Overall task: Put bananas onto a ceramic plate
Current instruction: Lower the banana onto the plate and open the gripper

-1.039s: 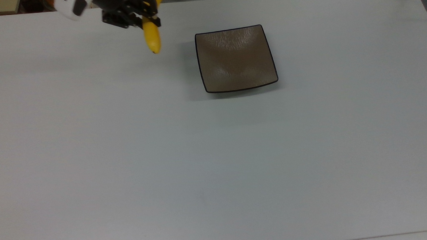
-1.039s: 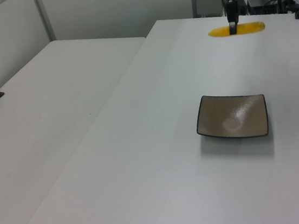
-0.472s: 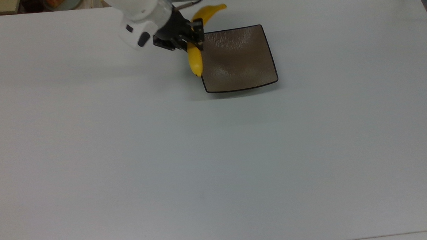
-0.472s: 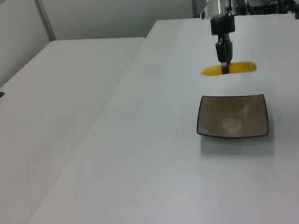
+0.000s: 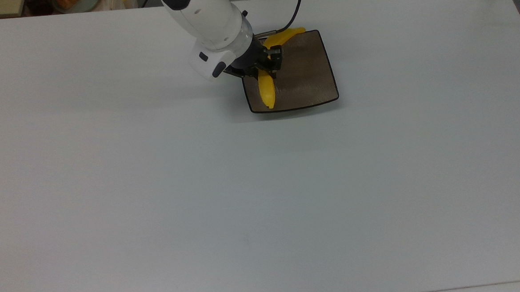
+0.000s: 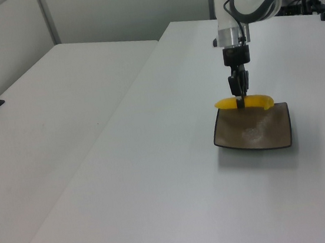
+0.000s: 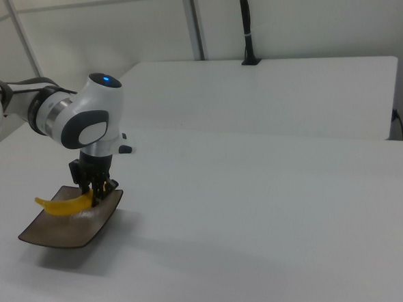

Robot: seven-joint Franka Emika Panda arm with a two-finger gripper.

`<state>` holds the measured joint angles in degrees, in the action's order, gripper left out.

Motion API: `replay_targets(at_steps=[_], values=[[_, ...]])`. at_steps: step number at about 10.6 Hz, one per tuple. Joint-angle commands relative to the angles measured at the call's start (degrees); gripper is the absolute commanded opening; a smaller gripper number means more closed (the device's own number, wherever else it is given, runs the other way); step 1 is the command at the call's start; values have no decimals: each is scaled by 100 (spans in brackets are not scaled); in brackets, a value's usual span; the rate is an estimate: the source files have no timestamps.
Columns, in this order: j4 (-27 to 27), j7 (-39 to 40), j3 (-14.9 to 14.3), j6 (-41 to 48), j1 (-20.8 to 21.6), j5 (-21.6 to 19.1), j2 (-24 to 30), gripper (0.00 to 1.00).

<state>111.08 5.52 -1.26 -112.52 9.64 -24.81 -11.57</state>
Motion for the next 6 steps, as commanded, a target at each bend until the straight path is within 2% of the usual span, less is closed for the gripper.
replay_targets(at_steps=[1, 3, 4, 6], values=[[309, -130, 117, -279, 90, 19, 129, 14], [441, -349, 179, -279, 90, 230, 138, 19], [450, -385, 179, -279, 90, 239, 129, 26], [441, -385, 179, -244, 90, 239, 129, 59]])
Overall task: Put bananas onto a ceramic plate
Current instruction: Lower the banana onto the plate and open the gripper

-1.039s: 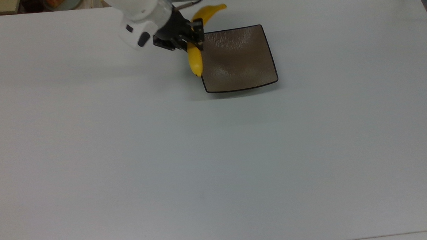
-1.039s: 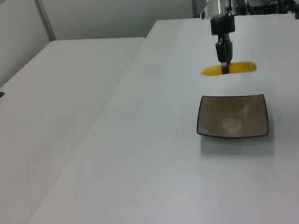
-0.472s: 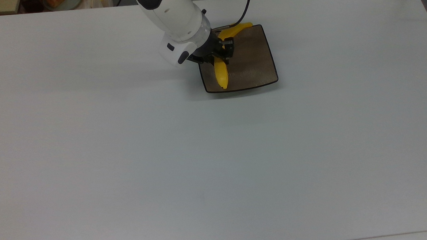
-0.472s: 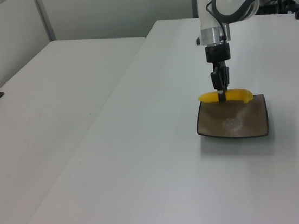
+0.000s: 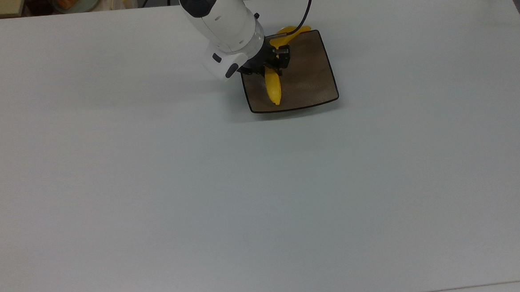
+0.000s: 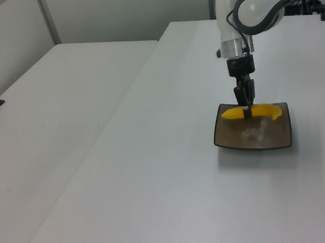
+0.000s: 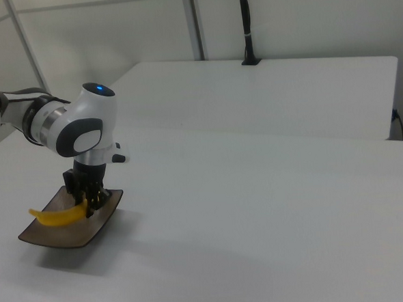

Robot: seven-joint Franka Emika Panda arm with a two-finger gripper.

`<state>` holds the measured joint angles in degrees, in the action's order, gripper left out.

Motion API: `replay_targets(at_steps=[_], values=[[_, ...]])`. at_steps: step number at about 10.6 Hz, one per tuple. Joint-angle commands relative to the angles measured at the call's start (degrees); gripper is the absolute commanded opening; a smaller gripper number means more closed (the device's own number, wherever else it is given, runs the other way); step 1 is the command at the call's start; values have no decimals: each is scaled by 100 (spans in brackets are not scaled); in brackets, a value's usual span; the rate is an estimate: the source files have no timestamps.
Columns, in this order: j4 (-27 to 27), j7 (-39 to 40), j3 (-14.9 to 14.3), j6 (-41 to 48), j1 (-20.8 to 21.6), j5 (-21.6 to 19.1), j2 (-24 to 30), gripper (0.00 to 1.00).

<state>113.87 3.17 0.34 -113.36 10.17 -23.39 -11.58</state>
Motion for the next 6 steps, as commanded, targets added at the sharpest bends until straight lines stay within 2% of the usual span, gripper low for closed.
replay_targets(at_steps=[1, 3, 5, 6], values=[[153, -150, 18, -142, 38, 98, 147, 76], [136, -219, 18, -125, 38, 107, 270, 100], [39, -534, 18, -107, -6, 212, 655, 100], [-144, -902, 18, 32, -24, 552, 901, 100]])
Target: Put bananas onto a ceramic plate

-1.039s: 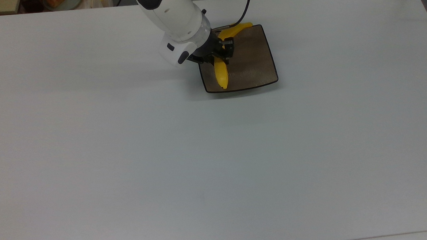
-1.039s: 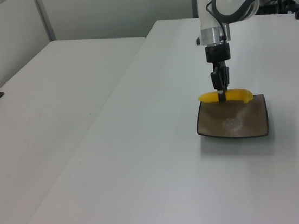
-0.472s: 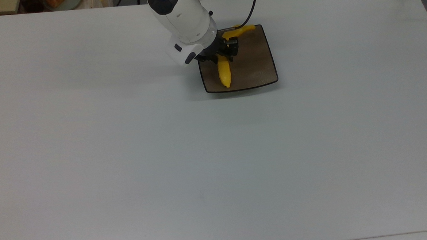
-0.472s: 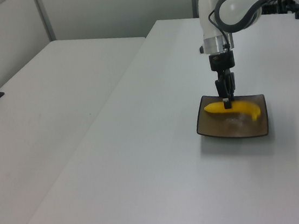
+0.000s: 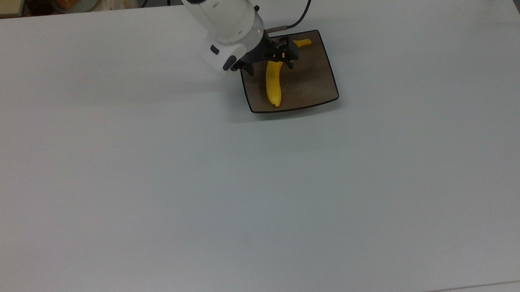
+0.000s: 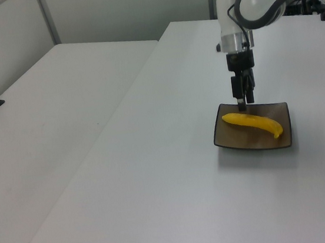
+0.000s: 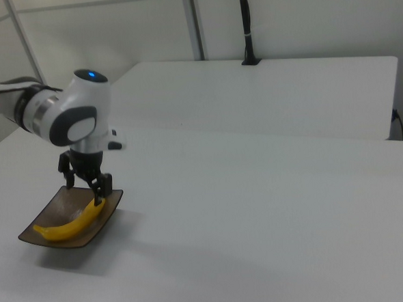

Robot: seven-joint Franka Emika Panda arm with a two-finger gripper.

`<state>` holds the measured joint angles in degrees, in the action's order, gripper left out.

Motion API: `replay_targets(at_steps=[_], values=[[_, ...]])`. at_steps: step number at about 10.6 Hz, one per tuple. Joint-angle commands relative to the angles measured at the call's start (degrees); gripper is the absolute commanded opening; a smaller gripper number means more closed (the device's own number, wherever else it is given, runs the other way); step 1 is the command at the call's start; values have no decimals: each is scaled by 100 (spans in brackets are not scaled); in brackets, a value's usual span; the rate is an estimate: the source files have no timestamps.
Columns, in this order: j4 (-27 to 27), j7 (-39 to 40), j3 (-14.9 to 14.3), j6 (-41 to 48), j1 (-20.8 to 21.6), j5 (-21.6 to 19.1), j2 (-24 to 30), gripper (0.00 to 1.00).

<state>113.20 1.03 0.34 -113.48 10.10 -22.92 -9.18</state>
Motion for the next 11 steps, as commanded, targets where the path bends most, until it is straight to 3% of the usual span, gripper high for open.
replay_targets(at_steps=[1, 3, 5, 7, 11], values=[[-392, -1119, 19, 436, -8, 1064, 820, 100], [-1270, -1823, 27, 1420, 1, 1840, 883, 100], [-1887, -1835, 19, 2099, -25, 1905, 1023, 100], [-1986, -1538, 19, 2242, 18, 2053, 1216, 100], [-1934, 43, -25, 1674, -34, 2151, 1077, 100]])
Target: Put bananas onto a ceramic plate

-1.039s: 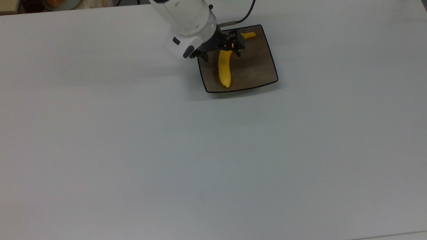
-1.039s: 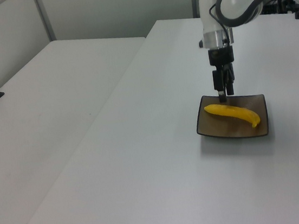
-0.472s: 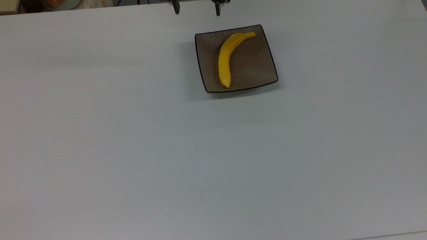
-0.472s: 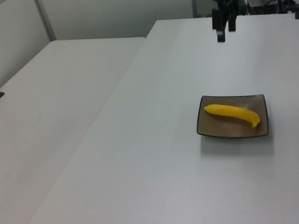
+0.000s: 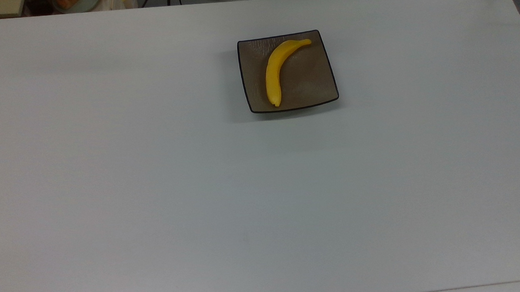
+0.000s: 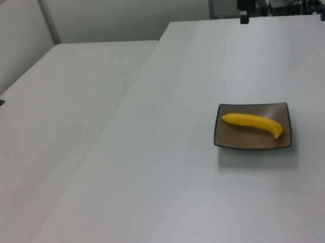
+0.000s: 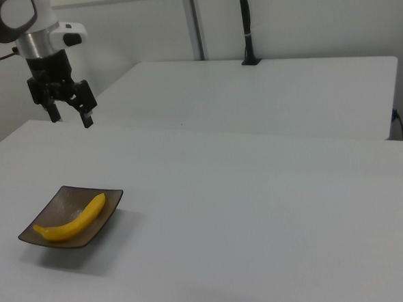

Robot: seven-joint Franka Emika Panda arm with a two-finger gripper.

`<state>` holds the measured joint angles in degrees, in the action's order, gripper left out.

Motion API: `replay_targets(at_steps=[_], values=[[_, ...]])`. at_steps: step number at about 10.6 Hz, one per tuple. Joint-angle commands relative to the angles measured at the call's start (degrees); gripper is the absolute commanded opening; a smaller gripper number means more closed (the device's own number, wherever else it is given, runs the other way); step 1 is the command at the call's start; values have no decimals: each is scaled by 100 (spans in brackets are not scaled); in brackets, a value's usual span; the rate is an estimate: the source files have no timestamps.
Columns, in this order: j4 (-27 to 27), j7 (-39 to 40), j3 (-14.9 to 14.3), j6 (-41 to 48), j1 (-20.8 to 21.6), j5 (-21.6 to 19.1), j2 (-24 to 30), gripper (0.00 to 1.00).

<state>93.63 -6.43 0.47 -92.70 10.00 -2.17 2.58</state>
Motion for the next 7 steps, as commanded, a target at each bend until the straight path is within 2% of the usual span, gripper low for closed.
replay_targets(at_steps=[1, 3, 7], values=[[33, 836, -64, -667, -51, 76, -169, 100], [172, 837, -64, -1151, -113, 67, -188, 100], [209, 784, -56, -1154, -121, 59, -188, 100]])
